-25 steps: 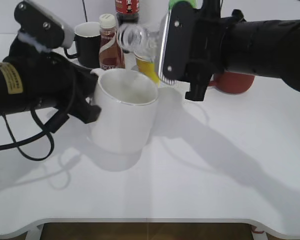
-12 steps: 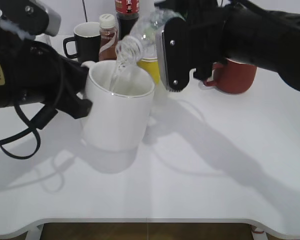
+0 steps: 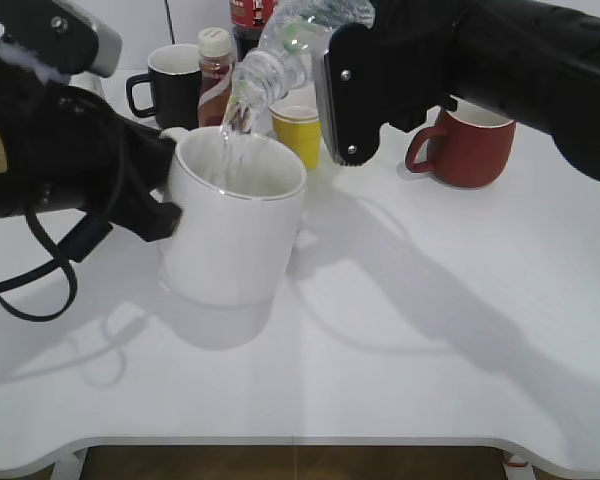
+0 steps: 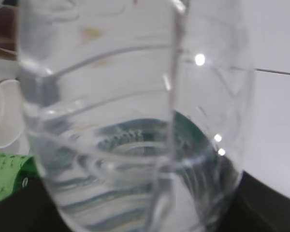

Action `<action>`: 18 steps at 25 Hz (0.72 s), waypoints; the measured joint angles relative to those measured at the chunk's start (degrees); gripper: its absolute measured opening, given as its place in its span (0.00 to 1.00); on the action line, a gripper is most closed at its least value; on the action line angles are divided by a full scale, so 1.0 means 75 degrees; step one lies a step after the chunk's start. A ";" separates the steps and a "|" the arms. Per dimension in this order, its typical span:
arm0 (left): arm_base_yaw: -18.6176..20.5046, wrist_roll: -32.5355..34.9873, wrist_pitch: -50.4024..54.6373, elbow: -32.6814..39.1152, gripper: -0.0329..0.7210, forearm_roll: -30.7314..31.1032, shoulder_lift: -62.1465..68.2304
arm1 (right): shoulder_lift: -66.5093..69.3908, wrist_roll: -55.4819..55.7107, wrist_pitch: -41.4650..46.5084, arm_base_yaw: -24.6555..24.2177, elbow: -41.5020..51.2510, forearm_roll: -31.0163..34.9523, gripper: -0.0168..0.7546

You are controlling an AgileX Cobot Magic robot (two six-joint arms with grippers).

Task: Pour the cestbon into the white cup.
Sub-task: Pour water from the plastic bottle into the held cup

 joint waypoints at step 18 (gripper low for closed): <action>0.0000 0.0027 0.0046 0.0000 0.08 0.0030 -0.0099 | 0.0000 0.1167 0.0369 0.0000 -0.0008 0.0052 0.61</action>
